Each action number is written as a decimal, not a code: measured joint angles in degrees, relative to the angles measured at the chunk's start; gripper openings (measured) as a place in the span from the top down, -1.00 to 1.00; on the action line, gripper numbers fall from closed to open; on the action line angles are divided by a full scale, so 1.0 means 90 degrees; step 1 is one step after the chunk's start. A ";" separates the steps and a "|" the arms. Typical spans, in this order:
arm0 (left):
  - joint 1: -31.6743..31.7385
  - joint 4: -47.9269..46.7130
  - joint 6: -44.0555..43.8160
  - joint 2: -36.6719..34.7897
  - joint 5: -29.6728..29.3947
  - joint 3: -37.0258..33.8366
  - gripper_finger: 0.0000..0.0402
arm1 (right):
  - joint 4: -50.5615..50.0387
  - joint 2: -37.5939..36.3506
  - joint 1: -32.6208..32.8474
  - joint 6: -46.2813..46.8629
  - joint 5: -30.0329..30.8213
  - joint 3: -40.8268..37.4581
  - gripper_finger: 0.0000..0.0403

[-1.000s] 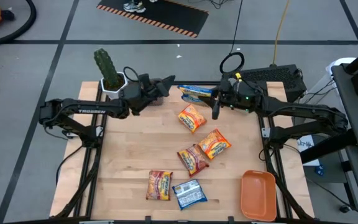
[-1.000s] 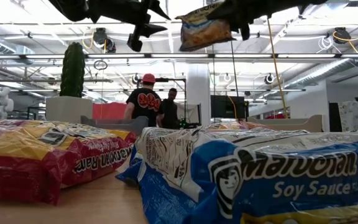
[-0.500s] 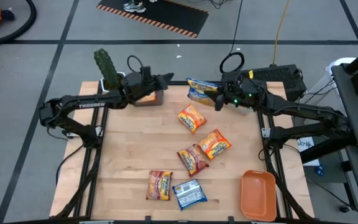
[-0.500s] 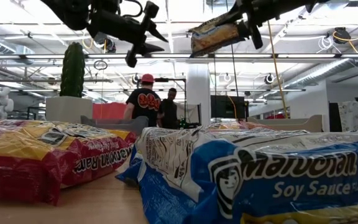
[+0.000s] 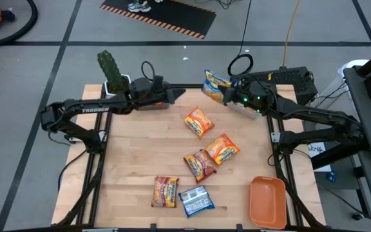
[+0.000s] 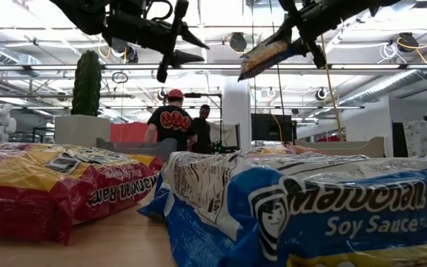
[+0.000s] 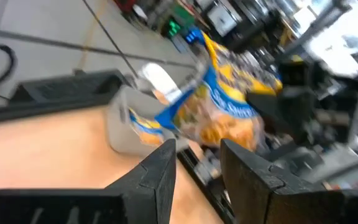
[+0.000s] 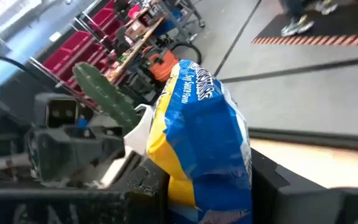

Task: Sort Maruchan noodles
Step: Put the top blue noodle pack into the gray bin, then put the left red noodle pack into the orange bin

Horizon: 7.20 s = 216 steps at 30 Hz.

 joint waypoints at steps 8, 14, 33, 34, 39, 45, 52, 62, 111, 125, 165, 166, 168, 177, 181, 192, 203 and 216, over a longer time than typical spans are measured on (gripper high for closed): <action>-0.0356 -0.0121 0.0500 0.0000 0.0352 0.0000 0.36 | -0.1036 -0.0631 -0.0144 0.0415 -0.0159 0.0000 0.40; -0.0421 -0.0221 0.0624 0.0002 0.0332 0.0000 0.36 | -0.1978 -0.1329 -0.0615 0.0714 0.0041 0.0000 0.40; -0.0386 -0.0330 0.0618 0.0002 -0.0199 0.0000 0.36 | -0.3779 -0.1789 -0.2088 0.0364 -0.0188 0.0000 0.40; -0.0386 -0.0332 0.0617 0.0002 -0.0200 0.0000 0.36 | -0.3896 -0.1789 -0.2182 0.0363 -0.0195 0.0000 0.40; -0.0387 -0.0335 0.0607 0.0002 -0.0202 0.0000 0.36 | -0.3951 -0.1748 -0.2693 0.0300 -0.0350 -0.0204 0.40; -0.0398 -0.0425 0.0504 0.0002 -0.0212 0.0000 0.36 | -0.2796 -0.1740 -0.3353 0.0311 -0.1342 -0.1132 0.40; -0.0545 -0.0423 0.0175 0.0002 -0.0174 0.0000 0.36 | -0.1536 -0.1738 -0.3929 0.0699 -0.1904 -0.2221 0.40; -0.1101 -0.0417 0.0046 0.0002 -0.0151 0.0000 0.36 | -0.0963 -0.1734 -0.4514 0.0650 -0.2174 -0.2737 0.40; -0.1487 -0.0503 0.0430 0.0002 0.1056 0.0002 0.36 | -0.0665 -0.2887 -0.4023 0.1079 -0.2161 -0.1280 -0.03; -0.1887 -0.3159 -0.0534 0.0002 0.1172 0.0005 0.36 | 0.0841 -0.3000 -0.2314 0.1717 -0.2177 -0.1158 -0.03; -0.6241 -0.4019 -0.4706 0.0114 -0.1184 0.0605 0.36 | -0.0121 -0.3062 0.0199 0.0739 -0.3980 -0.1161 -0.03; -0.6216 -0.4085 -0.4702 0.0112 -0.1131 0.0605 0.36 | -0.0119 -0.3062 0.0244 0.0758 -0.3859 -0.1161 -0.03; -0.6185 -0.4260 -0.4699 0.0111 -0.1074 0.0605 0.36 | -0.0121 -0.3059 0.0335 0.0863 -0.3562 -0.1161 -0.03; -0.6319 -0.4739 -0.4831 0.0112 -0.1152 0.0605 0.36 | 0.0263 -0.2947 0.0957 0.1652 -0.2392 -0.1163 -0.03; -0.6500 -0.4874 -0.4918 0.0111 -0.1309 0.0605 0.36 | 0.0711 -0.2750 0.1448 0.2050 -0.2241 -0.1163 -0.03; -0.6951 -0.5342 -0.5308 0.0109 -0.1842 0.0605 0.36 | 0.2032 -0.1781 0.3282 0.1960 -0.0693 -0.1163 -0.03; -0.7420 -0.5440 -0.5242 0.0104 -0.1852 0.0602 0.36 | 0.2457 -0.0691 0.4526 0.2077 0.0434 -0.1163 -0.03; -0.7722 -0.5070 -0.5378 0.0763 -0.1814 0.0488 -0.14 | 0.3274 0.0026 0.5232 0.2097 0.1213 -0.1161 -0.03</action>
